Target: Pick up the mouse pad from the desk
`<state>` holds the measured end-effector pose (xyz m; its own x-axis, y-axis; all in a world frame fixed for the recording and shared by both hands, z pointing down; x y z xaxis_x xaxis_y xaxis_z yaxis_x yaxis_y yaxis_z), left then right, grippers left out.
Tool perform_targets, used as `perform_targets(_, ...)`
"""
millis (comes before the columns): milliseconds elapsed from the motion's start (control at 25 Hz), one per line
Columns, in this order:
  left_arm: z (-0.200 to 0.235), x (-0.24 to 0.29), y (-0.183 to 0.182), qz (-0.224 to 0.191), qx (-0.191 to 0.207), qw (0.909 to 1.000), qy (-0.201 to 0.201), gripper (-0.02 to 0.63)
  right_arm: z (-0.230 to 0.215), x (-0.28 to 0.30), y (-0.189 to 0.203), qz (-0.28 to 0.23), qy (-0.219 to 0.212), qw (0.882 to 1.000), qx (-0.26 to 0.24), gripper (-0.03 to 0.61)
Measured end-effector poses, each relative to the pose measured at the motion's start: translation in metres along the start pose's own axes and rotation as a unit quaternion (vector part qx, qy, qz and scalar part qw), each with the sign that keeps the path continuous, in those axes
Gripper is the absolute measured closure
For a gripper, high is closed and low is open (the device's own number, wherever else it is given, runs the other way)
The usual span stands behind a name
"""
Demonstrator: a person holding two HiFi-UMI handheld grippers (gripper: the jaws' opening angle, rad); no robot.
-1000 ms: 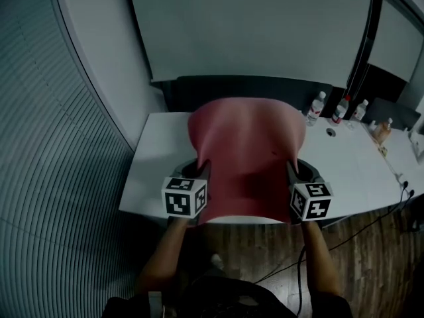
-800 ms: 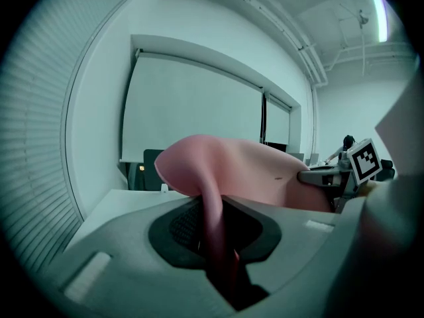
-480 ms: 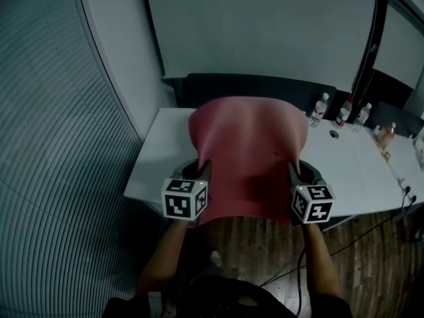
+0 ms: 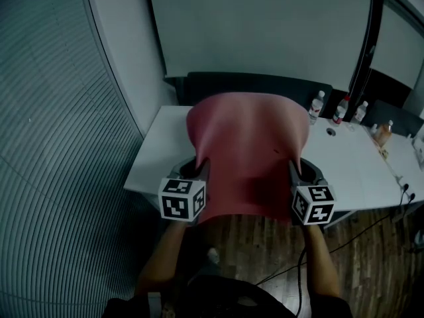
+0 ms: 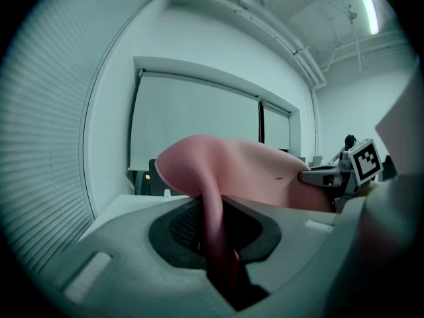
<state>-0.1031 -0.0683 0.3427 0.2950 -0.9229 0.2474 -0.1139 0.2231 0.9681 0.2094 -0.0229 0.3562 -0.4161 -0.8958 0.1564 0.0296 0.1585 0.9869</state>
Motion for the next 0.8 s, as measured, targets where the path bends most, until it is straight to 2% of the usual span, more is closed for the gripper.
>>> perform_targets(800,-0.042,-0.077,-0.008,-0.043,0.020,0.9989,-0.002,0.549,0.020,-0.086,-0.008,-0.034,0.012,0.999,-0.021,0.515)
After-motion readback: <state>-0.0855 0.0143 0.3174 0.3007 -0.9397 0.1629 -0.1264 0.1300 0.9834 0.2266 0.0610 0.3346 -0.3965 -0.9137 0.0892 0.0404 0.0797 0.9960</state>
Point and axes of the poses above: the fingertips, and each gripper's own axes: x forward along the fingers, z to its left, y out of its underside, the point moved 9 cm from there along -x, backward along the fingers, and after that the axes turned 13 degrees about -y, right-handed, at the moved point
